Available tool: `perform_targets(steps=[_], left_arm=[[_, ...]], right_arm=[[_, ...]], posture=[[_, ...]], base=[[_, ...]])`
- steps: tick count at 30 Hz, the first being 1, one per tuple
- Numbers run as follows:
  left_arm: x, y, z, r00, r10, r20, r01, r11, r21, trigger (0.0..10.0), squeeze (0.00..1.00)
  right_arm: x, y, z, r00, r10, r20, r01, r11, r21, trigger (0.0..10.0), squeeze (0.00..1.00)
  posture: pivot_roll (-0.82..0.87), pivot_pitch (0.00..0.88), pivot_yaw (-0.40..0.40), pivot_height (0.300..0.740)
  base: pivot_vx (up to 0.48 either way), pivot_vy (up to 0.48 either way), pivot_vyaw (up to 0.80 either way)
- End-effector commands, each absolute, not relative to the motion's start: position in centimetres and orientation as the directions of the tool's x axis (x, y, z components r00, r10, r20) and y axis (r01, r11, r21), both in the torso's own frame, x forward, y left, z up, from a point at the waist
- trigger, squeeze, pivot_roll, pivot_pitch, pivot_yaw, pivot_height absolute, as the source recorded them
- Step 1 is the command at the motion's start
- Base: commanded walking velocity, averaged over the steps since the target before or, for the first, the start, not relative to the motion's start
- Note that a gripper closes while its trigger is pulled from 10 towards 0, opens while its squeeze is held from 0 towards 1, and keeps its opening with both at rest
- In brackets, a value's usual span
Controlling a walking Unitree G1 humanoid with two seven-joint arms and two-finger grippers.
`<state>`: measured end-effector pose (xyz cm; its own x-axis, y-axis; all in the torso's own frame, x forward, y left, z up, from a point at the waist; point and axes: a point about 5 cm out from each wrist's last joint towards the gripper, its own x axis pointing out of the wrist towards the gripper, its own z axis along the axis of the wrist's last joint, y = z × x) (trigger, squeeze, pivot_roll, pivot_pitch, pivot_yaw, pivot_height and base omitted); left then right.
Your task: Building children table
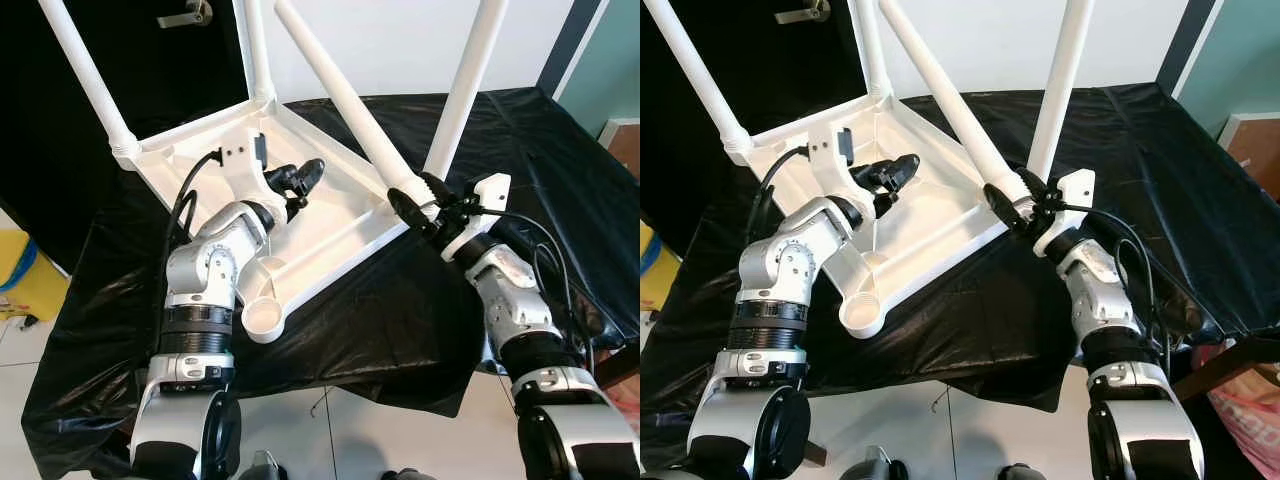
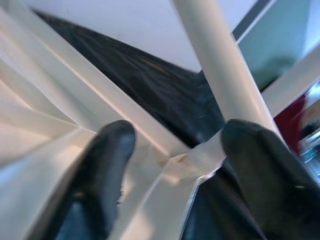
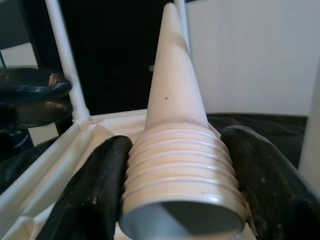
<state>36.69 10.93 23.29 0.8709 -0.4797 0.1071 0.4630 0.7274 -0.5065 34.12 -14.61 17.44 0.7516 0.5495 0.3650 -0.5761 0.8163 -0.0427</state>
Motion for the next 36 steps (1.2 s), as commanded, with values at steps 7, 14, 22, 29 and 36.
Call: perform_targets(steps=[7, 14, 22, 29, 36], left_arm=[[37.0, 11.4, 23.4, 0.800, -0.551, 0.240, 0.538, 0.479, -0.694, 10.0, 1.00], [37.5, 11.8, 23.8, 0.800, -0.528, 0.283, 0.541, 0.434, -0.720, 10.0, 0.29], [38.2, 11.6, 22.9, 0.813, -0.541, 0.215, 0.512, 0.491, -0.705, 10.0, 0.00], [39.1, 12.3, 23.3, 0.840, -0.507, 0.192, 0.481, 0.534, -0.695, 10.0, 0.00], [40.4, 14.6, 25.0, 0.885, -0.428, 0.185, 0.428, 0.590, -0.685, 10.0, 0.00]], right_arm=[[31.5, -11.7, 15.1, 0.738, 0.590, 0.327, -0.625, 0.780, 0.004, 10.0, 0.00], [29.9, -9.6, 14.8, 0.701, 0.636, 0.322, -0.679, 0.734, 0.030, 10.0, 0.00], [28.4, -7.8, 15.1, 0.642, 0.700, 0.313, -0.740, 0.672, 0.014, 10.0, 0.00], [27.8, -8.0, 14.9, 0.625, 0.729, 0.279, -0.759, 0.651, 0.000, 10.0, 0.00], [27.4, -8.9, 14.4, 0.636, 0.735, 0.236, -0.754, 0.657, -0.014, 10.0, 0.00]], posture=[[-0.15, 0.049, 0.037, 0.740], [-0.15, 0.036, 0.020, 0.740], [-0.15, 0.024, 0.002, 0.740], [-0.15, 0.009, -0.003, 0.740], [-0.15, 0.000, 0.002, 0.740]], base=[[0.000, 0.000, 0.00], [0.000, 0.000, 0.00], [0.000, 0.000, 0.00], [0.000, 0.000, 0.00], [0.000, 0.000, 0.00]])
